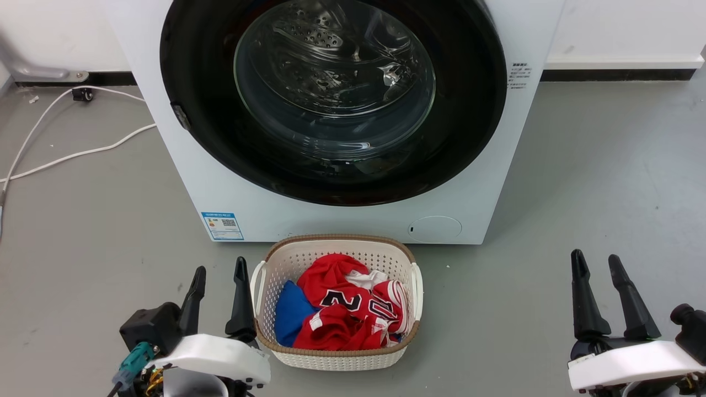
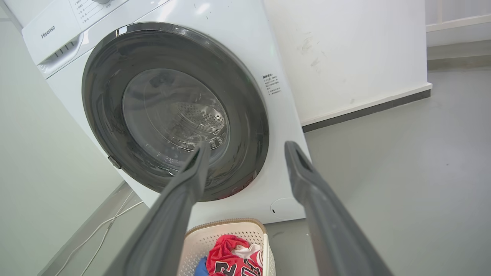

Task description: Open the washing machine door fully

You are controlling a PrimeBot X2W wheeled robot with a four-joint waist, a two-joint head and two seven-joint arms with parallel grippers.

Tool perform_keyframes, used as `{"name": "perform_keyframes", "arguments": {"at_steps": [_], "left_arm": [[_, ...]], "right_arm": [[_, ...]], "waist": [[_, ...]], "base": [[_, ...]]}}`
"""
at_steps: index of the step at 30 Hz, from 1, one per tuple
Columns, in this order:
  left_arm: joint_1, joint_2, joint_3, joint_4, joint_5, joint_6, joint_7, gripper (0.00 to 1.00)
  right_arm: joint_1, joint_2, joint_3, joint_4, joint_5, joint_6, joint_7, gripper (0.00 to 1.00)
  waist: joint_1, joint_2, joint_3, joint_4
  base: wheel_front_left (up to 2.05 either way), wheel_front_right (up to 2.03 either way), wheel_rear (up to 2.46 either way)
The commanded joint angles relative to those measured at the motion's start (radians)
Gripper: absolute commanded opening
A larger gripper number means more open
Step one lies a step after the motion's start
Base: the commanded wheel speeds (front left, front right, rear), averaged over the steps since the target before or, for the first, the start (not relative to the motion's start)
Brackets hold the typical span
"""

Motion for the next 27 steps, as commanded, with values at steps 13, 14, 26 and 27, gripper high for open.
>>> {"name": "perform_keyframes", "arguments": {"at_steps": [13,14,26,27], "left_arm": [[0.014,0.005,-0.020,-0.021,0.137,0.001,-0.039,1.00],[0.017,0.005,-0.020,-0.021,0.146,0.001,-0.041,1.00],[0.033,-0.010,-0.021,-0.017,0.252,-0.008,-0.068,1.00],[0.034,-0.012,-0.020,-0.017,0.260,-0.008,-0.070,1.00]], "right_arm": [[0.016,0.000,-0.007,-0.040,-0.117,0.002,-0.038,1.00],[0.017,0.000,-0.006,-0.041,-0.124,0.002,-0.040,1.00],[0.034,0.001,-0.001,-0.049,-0.183,0.002,-0.067,1.00],[0.036,0.001,-0.002,-0.050,-0.187,0.002,-0.068,1.00]], "waist": [[0.0000,0.0000,-0.001,0.007],[0.0000,0.0000,-0.001,0.007],[0.0000,0.0000,-0.006,0.007],[0.0000,0.0000,-0.006,0.007]], "base": [[0.00,0.00,0.00],[0.00,0.00,0.00],[0.00,0.00,0.00],[0.00,0.00,0.00]]}}
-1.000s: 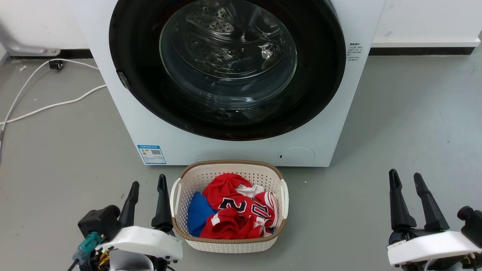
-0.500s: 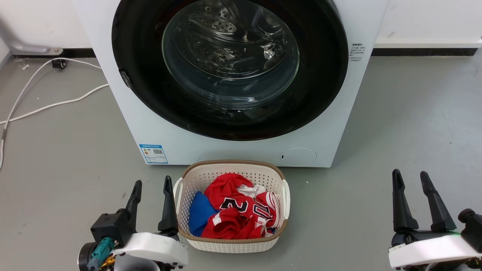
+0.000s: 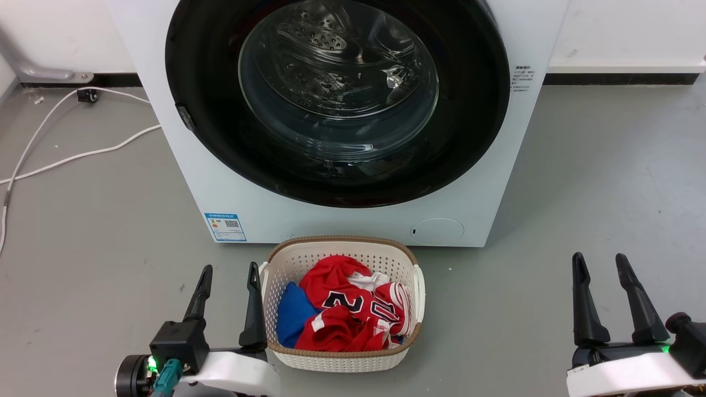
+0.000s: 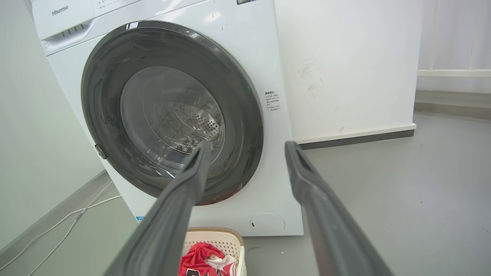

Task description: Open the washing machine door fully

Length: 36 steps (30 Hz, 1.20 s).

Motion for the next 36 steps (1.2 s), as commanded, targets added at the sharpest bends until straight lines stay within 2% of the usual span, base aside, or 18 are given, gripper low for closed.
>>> {"name": "perform_keyframes", "arguments": {"at_steps": [1,18,27,36], "left_arm": [[0.006,-0.003,0.000,-0.007,0.024,-0.001,-0.009,1.00],[0.029,-0.043,0.034,-0.010,0.137,-0.045,-0.042,1.00],[0.041,-0.055,0.045,-0.006,0.204,-0.053,-0.058,1.00],[0.040,-0.061,0.063,0.008,0.185,-0.065,-0.056,1.00]], "right_arm": [[0.008,0.001,-0.001,-0.012,-0.018,0.002,-0.008,1.00],[0.030,0.001,-0.004,-0.010,-0.067,0.001,-0.039,1.00],[0.035,0.002,-0.012,-0.007,-0.104,0.001,-0.056,1.00],[0.030,0.002,-0.017,0.009,-0.072,0.001,-0.054,1.00]], "waist": [[0.0000,0.0000,0.000,0.000],[0.0000,0.0000,0.002,0.001],[0.0000,0.0000,0.004,0.002],[0.0000,0.0000,0.004,0.002]], "base": [[0.00,0.00,0.00],[0.00,0.00,0.00],[0.00,0.00,0.00],[0.00,0.00,0.00]]}}
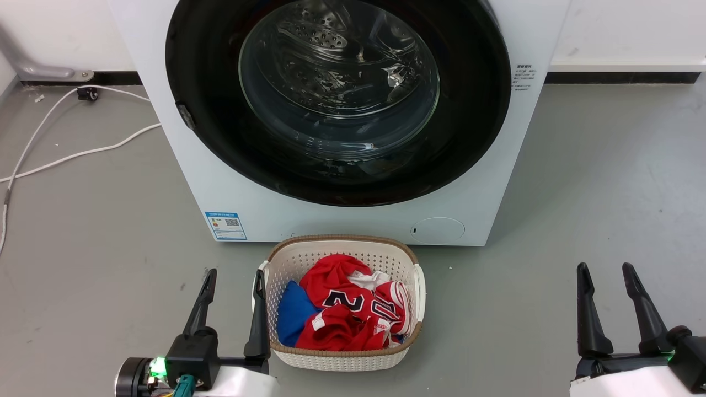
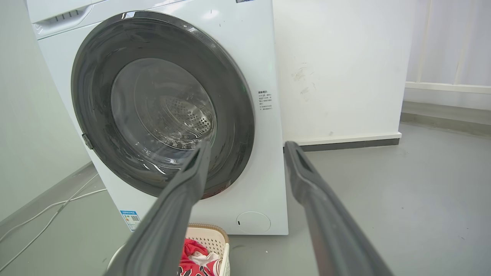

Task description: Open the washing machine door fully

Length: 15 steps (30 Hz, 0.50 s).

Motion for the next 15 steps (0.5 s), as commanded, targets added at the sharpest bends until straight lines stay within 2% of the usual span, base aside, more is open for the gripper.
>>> {"name": "perform_keyframes", "arguments": {"at_steps": [1,14,15], "left_arm": [[0.007,-0.002,0.006,0.003,-0.006,-0.004,-0.003,1.00],[0.005,-0.003,0.007,0.012,-0.011,-0.003,-0.003,1.00],[0.004,-0.003,0.007,0.013,-0.012,-0.004,-0.003,1.00]], "right_arm": [[0.000,0.002,-0.001,0.003,0.005,0.000,-0.002,1.00],[-0.001,0.002,0.006,0.010,0.004,0.000,-0.002,1.00],[-0.001,0.002,0.008,0.011,0.004,0.000,-0.002,0.80]], "waist": [[0.0000,0.0000,-0.001,0.000],[0.0000,0.0000,-0.004,-0.001],[0.0000,0.0000,-0.004,-0.001]], "base": [[0.00,0.00,0.00],[0.00,0.00,0.00],[0.00,0.00,0.00]]}}
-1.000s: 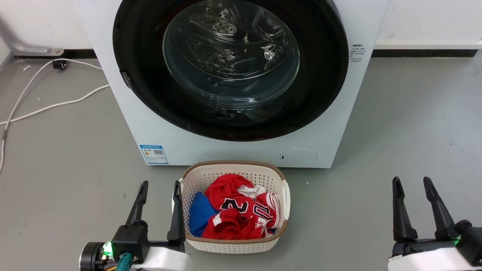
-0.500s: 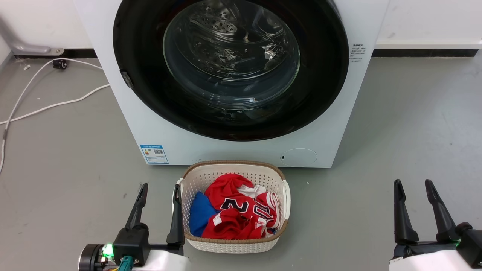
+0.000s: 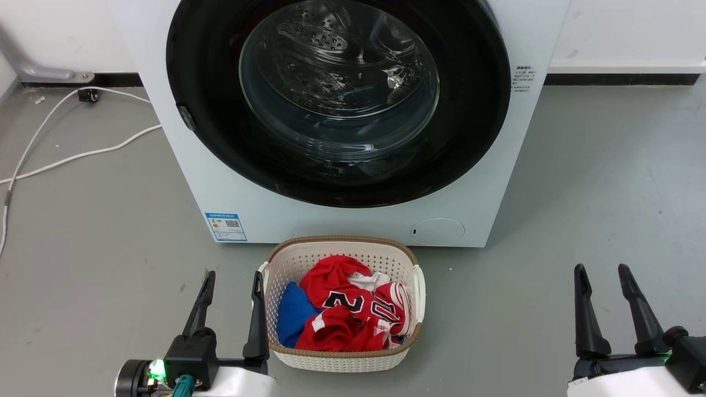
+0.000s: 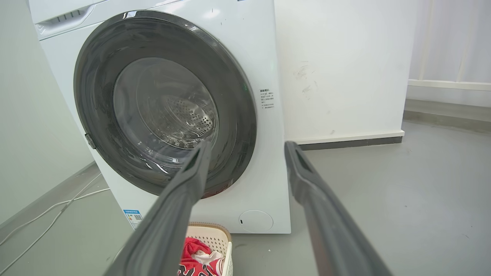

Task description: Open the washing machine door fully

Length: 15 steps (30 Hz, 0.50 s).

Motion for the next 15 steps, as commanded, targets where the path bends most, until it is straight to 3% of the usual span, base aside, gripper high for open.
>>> {"name": "perform_keyframes", "arguments": {"at_steps": [1,2,7,11,15], "left_arm": [[0.003,-0.002,-0.001,0.002,0.000,0.002,-0.003,1.00],[0.003,-0.002,-0.001,0.002,0.000,0.003,-0.003,1.00],[0.005,-0.002,-0.001,0.007,-0.002,0.007,-0.003,1.00],[0.008,-0.002,0.000,0.007,-0.003,0.008,-0.003,1.00],[0.008,-0.002,-0.002,0.007,-0.004,0.008,-0.003,1.00]], "right_arm": [[-0.002,0.002,0.002,0.000,-0.006,0.000,-0.002,0.23],[-0.002,0.002,0.004,-0.001,-0.007,0.000,-0.002,0.00],[-0.002,0.002,0.022,-0.010,0.045,0.000,-0.002,0.00],[-0.007,0.002,0.070,-0.003,0.269,0.000,-0.002,0.00],[-0.014,0.002,0.099,0.049,0.604,0.000,-0.002,0.00]], "waist": [[0.0000,0.0000,0.000,0.000],[0.0000,0.0000,0.000,0.000],[0.0000,0.0000,-0.002,0.000],[0.0000,0.0000,-0.005,-0.003],[0.0000,0.0000,-0.009,-0.005]], "base": [[0.00,0.00,0.00],[0.00,0.00,0.00],[0.00,0.00,0.00],[0.00,0.00,0.00],[0.00,0.00,0.00]]}}
